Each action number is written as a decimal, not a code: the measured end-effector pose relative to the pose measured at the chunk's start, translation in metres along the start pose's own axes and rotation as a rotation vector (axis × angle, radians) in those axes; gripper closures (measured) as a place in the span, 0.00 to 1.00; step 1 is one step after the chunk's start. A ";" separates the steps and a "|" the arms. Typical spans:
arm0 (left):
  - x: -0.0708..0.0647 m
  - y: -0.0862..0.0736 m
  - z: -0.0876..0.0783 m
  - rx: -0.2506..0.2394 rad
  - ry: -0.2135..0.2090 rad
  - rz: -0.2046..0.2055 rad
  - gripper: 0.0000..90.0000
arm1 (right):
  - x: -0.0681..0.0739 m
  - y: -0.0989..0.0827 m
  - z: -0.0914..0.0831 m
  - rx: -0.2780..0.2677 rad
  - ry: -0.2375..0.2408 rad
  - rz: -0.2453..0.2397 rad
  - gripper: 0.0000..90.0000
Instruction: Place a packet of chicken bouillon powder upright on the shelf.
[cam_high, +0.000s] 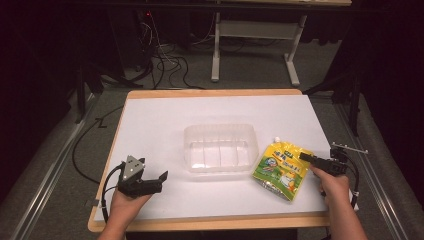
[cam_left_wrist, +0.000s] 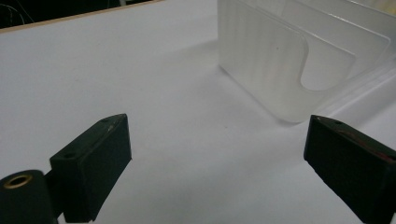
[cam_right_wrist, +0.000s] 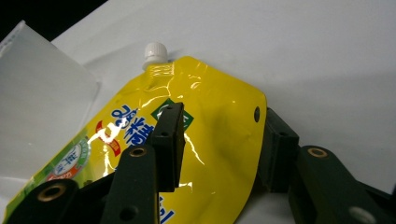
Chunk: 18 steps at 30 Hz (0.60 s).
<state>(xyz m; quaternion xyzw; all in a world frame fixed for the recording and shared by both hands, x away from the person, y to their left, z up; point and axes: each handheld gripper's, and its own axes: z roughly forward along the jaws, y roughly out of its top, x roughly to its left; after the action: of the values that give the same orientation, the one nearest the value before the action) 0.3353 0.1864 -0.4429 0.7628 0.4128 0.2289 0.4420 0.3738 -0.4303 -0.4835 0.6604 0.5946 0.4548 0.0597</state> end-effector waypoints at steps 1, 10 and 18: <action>0.000 0.000 0.000 -0.001 0.000 0.000 0.09 | 0.000 0.000 0.000 0.000 -0.002 0.004 0.70; 0.001 0.001 0.000 -0.013 -0.023 0.001 0.11 | 0.000 -0.001 -0.001 0.003 -0.025 0.001 0.88; 0.003 0.005 0.003 -0.028 -0.045 -0.018 0.14 | 0.007 -0.003 -0.005 -0.029 -0.027 -0.073 1.00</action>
<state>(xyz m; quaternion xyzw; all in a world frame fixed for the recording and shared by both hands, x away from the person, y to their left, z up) 0.3406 0.1860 -0.4404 0.7578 0.4063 0.2136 0.4637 0.3673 -0.4257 -0.4789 0.6432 0.6110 0.4518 0.0937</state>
